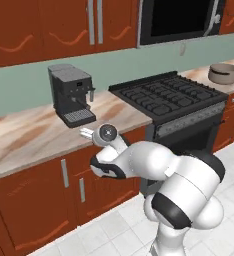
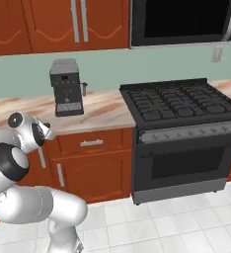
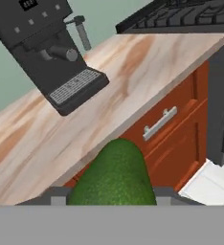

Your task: Turn on the sink faucet. Then move the avocado from the counter to the sink. Turn off the sink. Move the vegetable from the sink to the pot next to the stove. Finally move the pot to the front center burner.

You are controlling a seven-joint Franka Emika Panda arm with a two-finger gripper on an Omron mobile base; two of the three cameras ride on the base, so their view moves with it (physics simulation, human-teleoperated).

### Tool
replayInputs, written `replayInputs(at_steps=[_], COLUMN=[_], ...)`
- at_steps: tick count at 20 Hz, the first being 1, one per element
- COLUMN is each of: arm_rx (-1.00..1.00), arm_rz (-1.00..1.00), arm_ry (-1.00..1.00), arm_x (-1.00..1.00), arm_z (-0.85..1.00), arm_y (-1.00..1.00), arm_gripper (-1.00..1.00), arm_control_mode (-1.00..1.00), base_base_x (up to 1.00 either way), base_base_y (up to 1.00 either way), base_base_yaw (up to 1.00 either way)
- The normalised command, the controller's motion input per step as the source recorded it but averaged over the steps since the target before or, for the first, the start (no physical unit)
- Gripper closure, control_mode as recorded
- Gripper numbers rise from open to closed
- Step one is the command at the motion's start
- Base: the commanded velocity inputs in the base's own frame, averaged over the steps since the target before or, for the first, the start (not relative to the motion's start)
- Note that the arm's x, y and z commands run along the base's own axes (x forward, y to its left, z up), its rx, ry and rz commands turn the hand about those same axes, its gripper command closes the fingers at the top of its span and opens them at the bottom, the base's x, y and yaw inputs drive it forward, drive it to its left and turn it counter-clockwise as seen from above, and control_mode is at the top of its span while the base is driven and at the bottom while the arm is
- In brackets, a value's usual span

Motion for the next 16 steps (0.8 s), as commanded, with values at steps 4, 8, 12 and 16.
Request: replayInputs(at_steps=[4,8,12,16], arm_rx=[0.00,0.00,0.00,0.00], arm_rz=[0.00,0.00,0.00,0.00], arm_ry=[0.00,0.00,0.00,0.00], arm_x=[0.00,0.00,0.00,0.00], arm_z=[0.00,0.00,0.00,0.00], arm_y=[0.00,0.00,0.00,0.00], arm_gripper=[1.00,1.00,1.00,1.00], arm_control_mode=[1.00,1.00,1.00,1.00], base_base_x=[0.06,0.11,0.17,0.20], base_base_y=[-0.56,-0.60,-0.60,-0.63], base_base_yaw=[-0.37,-0.31,-0.27,-0.21])
